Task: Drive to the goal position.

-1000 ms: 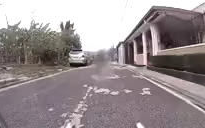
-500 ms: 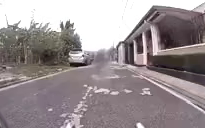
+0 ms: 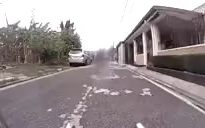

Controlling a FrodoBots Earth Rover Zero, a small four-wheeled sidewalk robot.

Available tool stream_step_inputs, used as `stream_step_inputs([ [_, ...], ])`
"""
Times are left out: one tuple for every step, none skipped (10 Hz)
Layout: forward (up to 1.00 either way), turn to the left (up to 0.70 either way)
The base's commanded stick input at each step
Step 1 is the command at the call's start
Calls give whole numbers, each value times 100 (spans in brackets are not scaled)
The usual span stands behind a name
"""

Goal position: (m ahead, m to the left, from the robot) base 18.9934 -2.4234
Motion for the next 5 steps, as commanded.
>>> stream_step_inputs([
  [8, 0],
  [8, 0],
  [8, 0],
  [8, 0],
  [8, 0],
])
